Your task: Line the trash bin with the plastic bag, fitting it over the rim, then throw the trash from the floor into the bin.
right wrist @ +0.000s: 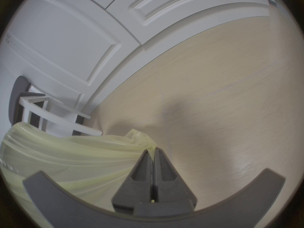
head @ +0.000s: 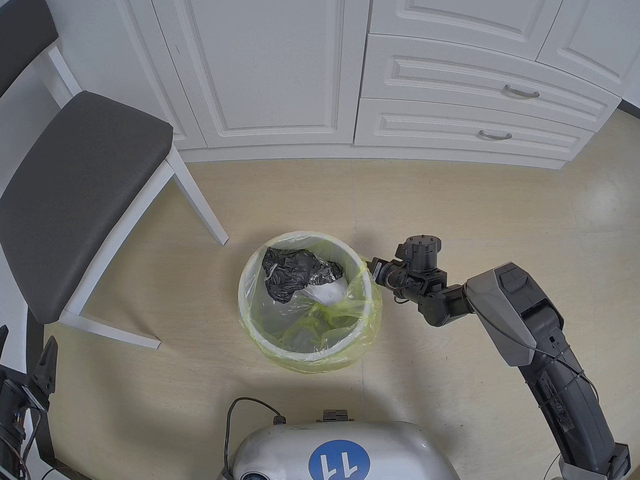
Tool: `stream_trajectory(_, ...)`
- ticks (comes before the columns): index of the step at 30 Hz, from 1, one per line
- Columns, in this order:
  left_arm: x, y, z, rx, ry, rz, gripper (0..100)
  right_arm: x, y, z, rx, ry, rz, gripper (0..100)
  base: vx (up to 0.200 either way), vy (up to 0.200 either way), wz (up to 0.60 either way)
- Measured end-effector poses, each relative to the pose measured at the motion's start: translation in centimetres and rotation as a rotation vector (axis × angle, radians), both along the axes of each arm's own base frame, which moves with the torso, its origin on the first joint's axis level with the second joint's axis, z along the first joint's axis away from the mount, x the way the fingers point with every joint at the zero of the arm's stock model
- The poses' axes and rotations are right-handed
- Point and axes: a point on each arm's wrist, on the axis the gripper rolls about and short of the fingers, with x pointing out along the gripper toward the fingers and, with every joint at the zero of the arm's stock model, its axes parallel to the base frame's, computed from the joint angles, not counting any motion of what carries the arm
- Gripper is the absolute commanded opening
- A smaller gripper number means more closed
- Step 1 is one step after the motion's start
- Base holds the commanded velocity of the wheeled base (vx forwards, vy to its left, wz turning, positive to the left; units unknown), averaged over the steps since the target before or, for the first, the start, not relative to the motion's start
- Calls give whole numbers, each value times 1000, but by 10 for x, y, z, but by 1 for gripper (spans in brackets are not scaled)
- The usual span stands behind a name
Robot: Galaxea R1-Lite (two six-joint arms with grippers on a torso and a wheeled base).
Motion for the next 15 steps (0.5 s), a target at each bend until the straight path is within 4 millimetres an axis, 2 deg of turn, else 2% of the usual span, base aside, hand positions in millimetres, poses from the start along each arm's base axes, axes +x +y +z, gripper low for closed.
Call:
stream_trajectory(6,0,0,-1,-4,6,-2,100,-1,2,-7,-6,7,3,0,0,0,0)
stream_trajectory(7,0,0,-1,-5,10,-2,100,0,2,-8,-7,8,2,100,0,0,0)
stream_trajectory(15,-1,0,-2,-6,12,-2,100,0,0,-7,-6,5,0,100,0,0,0)
